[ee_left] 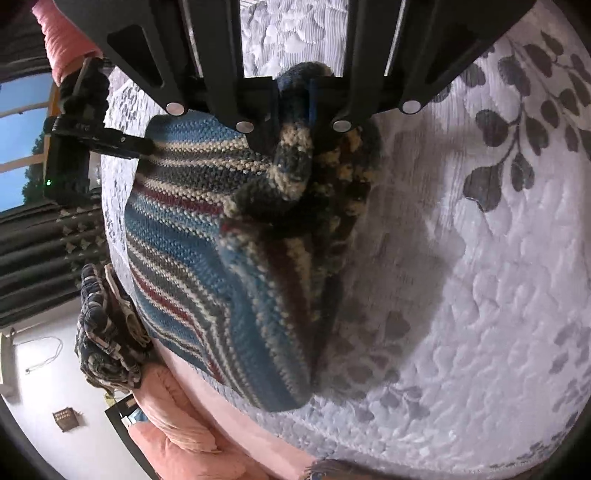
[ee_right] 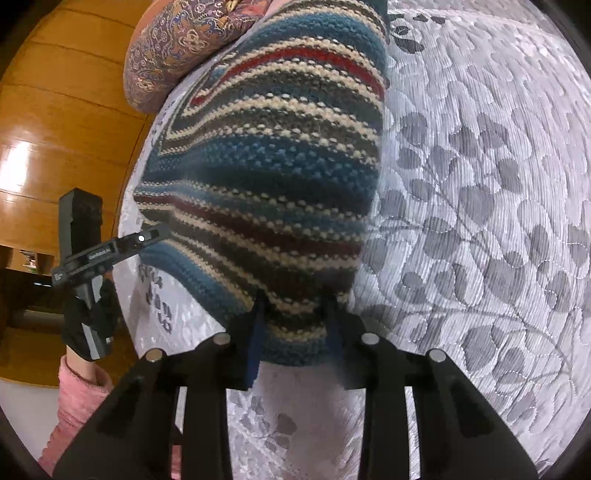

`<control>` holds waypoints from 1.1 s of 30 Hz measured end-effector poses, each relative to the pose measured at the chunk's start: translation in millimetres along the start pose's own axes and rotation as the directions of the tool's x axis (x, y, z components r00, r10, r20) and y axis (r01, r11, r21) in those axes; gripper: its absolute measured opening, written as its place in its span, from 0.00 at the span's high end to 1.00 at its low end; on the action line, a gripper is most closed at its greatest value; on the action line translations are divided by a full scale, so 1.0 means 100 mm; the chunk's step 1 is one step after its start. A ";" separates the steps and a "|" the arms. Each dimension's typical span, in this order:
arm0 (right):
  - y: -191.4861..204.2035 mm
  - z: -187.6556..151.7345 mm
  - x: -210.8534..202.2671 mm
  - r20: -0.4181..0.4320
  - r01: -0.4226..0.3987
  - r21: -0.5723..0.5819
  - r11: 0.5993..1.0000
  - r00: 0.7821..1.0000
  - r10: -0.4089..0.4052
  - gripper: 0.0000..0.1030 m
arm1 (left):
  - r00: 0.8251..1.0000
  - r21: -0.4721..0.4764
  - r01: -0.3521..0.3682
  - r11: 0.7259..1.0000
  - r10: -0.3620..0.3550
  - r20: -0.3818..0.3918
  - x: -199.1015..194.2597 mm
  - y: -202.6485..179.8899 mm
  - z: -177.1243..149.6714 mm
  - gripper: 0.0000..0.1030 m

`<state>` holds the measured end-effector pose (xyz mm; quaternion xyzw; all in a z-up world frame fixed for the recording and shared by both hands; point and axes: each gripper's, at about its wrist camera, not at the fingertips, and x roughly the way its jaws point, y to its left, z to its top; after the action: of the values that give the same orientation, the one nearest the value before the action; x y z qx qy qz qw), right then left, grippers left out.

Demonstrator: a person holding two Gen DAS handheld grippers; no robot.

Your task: Fold small clothes

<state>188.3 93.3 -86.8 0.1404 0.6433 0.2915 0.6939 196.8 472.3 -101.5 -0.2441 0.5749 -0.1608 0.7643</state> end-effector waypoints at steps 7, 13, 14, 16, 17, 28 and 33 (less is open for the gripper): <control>0.04 -0.03 -0.01 0.007 0.029 -0.033 0.999 1.000 -0.029 0.67 | 0.998 -0.012 0.059 0.998 -0.058 0.020 -0.12 -0.03 0.04 0.76; 0.11 0.00 -0.11 0.022 0.010 -0.040 0.999 1.000 -0.009 0.63 | 0.987 0.035 0.099 0.994 -0.103 0.122 -0.44 -0.22 0.14 0.51; 0.11 0.00 -0.11 0.021 0.006 -0.035 0.999 1.000 -0.005 0.63 | 0.985 0.028 0.117 0.993 -0.119 0.128 -0.45 -0.23 0.17 0.51; 0.09 -0.01 -0.08 0.017 0.006 -0.026 1.000 1.000 -0.005 0.63 | 0.985 0.005 0.112 0.994 -0.112 0.133 -0.40 -0.24 0.22 0.51; 0.08 -0.02 -0.07 0.014 0.008 -0.024 1.000 1.000 -0.008 0.63 | 0.987 -0.003 0.104 0.995 -0.103 0.128 -0.36 -0.23 0.24 0.51; 0.07 0.00 0.00 0.007 0.026 -0.024 0.999 1.000 -0.026 0.63 | 0.993 -0.032 0.038 0.999 -0.034 0.117 -0.08 -0.06 0.31 0.60; 0.03 0.00 0.02 0.005 0.024 -0.018 1.000 1.000 -0.024 0.62 | 0.990 -0.043 0.079 0.996 -0.074 0.122 -0.06 0.02 0.29 0.60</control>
<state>187.7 96.9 -86.3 0.1274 0.6405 0.2886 0.7002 222.3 482.9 -91.3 -0.2933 0.5217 -0.1613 0.7847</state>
